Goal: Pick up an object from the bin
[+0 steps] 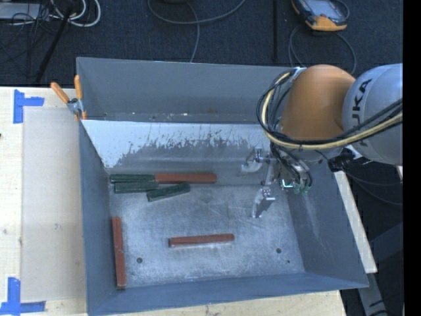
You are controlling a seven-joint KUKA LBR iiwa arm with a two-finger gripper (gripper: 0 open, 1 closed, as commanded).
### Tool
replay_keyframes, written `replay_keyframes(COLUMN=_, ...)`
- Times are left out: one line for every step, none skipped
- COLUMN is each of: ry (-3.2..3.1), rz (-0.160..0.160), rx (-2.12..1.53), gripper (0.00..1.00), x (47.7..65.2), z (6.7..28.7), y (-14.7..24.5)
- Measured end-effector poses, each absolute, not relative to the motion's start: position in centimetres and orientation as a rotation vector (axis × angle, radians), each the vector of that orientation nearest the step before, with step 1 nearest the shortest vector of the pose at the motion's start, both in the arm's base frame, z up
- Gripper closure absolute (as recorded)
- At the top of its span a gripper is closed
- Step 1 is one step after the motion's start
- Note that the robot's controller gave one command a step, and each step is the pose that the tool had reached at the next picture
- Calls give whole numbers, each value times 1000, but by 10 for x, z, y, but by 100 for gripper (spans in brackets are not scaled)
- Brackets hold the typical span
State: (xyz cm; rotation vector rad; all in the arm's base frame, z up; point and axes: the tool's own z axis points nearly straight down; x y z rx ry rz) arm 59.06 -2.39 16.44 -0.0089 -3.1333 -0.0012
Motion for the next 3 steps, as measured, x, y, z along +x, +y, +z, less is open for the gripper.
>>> replay_keyframes(ry=-3140, rz=0, rx=-8, gripper=0, x=592, z=169, y=-24)
replay_keyframes(ry=-3135, rz=1, rx=166, gripper=100, x=518, z=76, y=15)
replay_keyframes(ry=-3135, rz=1, rx=167, gripper=100, x=518, z=76, y=15)
